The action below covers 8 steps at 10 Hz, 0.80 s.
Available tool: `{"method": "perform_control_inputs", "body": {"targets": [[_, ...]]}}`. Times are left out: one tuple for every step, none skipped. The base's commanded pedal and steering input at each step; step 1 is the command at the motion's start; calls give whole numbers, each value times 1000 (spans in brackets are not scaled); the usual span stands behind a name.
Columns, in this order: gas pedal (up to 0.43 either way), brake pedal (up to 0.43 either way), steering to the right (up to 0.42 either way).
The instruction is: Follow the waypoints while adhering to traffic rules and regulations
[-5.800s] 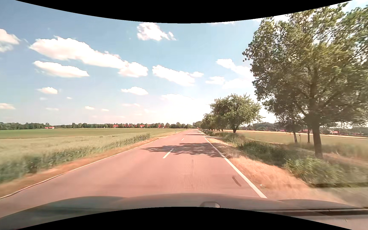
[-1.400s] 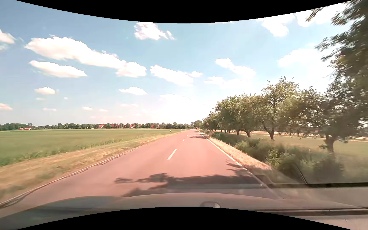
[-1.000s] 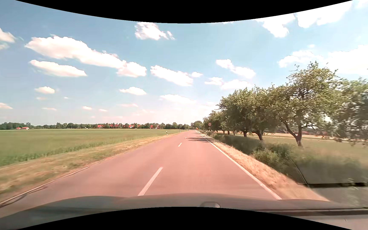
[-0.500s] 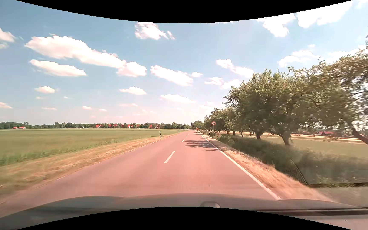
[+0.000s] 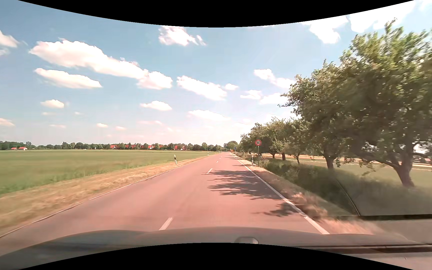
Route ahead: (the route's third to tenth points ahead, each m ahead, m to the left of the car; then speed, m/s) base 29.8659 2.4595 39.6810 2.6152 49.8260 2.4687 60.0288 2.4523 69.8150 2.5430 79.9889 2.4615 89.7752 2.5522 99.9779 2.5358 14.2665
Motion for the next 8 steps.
{"method": "perform_control_inputs", "body": {"targets": [[177, 0, -1], [177, 0, -2], [177, 0, -3], [177, 0, -3], [177, 0, -3], [177, 0, -3], [177, 0, -3], [177, 0, -3]]}}
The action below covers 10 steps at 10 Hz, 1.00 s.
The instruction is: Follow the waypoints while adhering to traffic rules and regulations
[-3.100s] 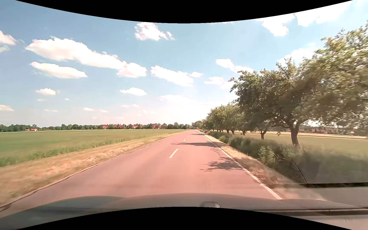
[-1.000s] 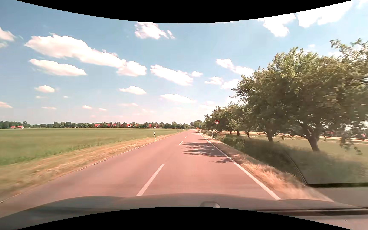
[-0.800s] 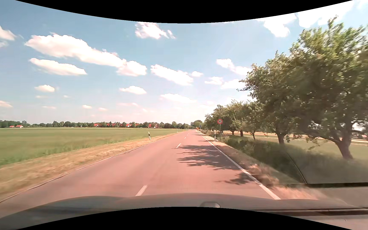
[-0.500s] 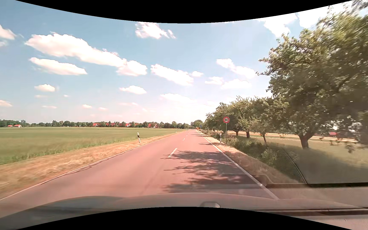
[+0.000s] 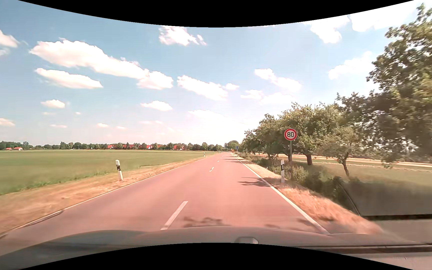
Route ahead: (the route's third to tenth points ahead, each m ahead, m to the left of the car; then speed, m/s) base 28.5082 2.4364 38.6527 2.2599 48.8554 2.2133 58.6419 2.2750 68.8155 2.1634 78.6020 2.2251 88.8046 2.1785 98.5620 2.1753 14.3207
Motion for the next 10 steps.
{"method": "perform_control_inputs", "body": {"targets": [[177, 0, -3], [177, 0, -3], [177, 0, -3], [177, 0, -3], [177, 0, -2], [177, 0, -2], [177, 0, -2], [177, 0, -2], [177, 0, -2], [177, 0, -1]]}}
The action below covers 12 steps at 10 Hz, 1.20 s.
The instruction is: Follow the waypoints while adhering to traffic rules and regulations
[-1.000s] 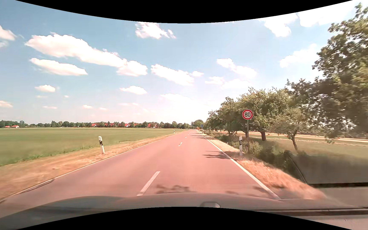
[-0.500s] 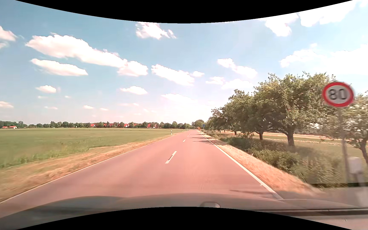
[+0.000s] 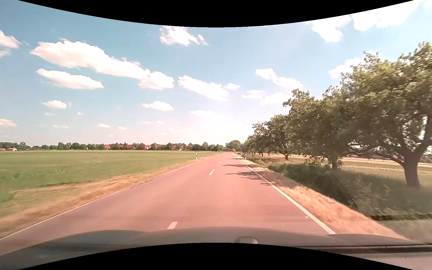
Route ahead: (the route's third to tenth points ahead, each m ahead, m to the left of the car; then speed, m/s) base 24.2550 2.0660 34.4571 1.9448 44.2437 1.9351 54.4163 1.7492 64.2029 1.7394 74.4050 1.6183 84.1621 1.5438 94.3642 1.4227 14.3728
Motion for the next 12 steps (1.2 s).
{"method": "perform_control_inputs", "body": {"targets": [[177, 0, -1], [177, 0, -1], [177, 0, 0], [177, 0, 0], [177, 0, 0], [177, 0, 0], [177, 0, 0], [177, 0, 0], [177, 0, 0], [177, 0, 0], [177, 0, 0], [177, 0, 0]]}}
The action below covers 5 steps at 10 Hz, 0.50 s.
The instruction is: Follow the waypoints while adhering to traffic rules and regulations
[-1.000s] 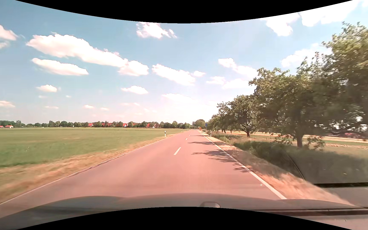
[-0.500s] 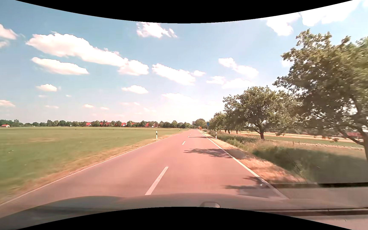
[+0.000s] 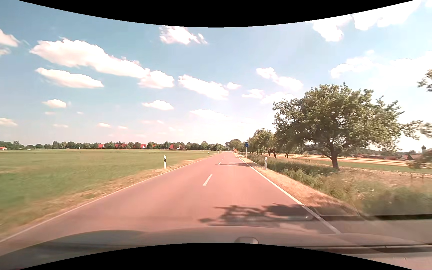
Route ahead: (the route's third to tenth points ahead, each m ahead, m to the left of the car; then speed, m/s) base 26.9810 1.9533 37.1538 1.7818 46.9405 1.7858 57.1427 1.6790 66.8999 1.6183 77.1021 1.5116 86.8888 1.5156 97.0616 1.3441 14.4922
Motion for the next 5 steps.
{"method": "perform_control_inputs", "body": {"targets": [[177, 0, 0], [177, 0, 0], [177, 0, 0], [177, 0, 0], [177, 0, 0]]}}
